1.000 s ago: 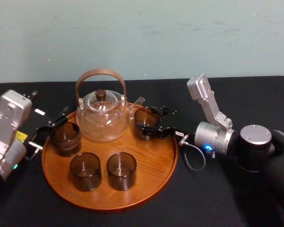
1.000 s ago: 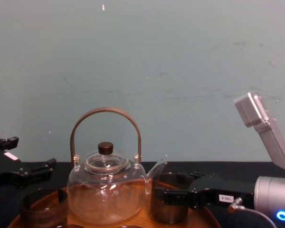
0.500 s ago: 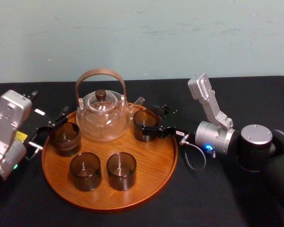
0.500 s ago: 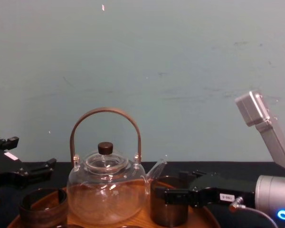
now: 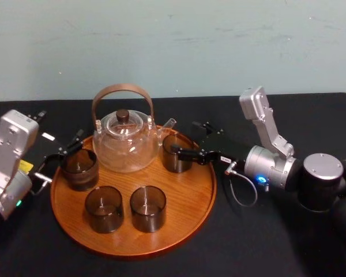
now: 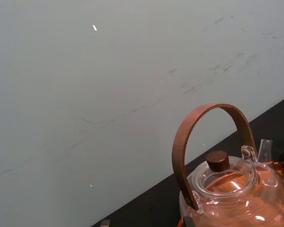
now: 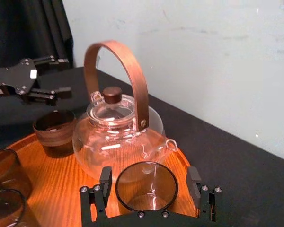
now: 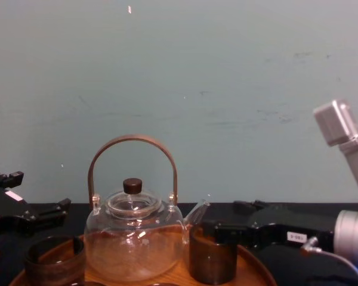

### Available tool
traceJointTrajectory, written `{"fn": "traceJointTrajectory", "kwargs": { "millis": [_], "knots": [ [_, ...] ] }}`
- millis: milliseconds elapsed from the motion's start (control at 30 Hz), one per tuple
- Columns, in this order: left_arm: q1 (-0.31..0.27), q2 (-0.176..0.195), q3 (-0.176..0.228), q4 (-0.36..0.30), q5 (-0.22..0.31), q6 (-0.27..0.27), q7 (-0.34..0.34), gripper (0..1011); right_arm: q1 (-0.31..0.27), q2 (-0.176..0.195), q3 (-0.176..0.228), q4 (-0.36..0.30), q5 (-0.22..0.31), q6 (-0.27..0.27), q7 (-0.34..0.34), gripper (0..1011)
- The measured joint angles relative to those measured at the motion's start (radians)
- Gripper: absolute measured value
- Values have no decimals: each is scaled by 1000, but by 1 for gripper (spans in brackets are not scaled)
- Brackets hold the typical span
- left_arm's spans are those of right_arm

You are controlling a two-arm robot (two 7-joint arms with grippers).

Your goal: Pick up the glass from the table and place it on the tray.

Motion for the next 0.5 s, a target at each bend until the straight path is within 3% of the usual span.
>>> {"fn": "traceJointTrajectory", "kwargs": {
  "millis": [333,500],
  "knots": [
    [0,0,0,0,0,0,0,1001,-103,73,20,-196,16,4,-36,1002],
    [0,0,0,0,0,0,0,1001,-192,127,56,-317,9,-10,-111,1002]
  ]
}}
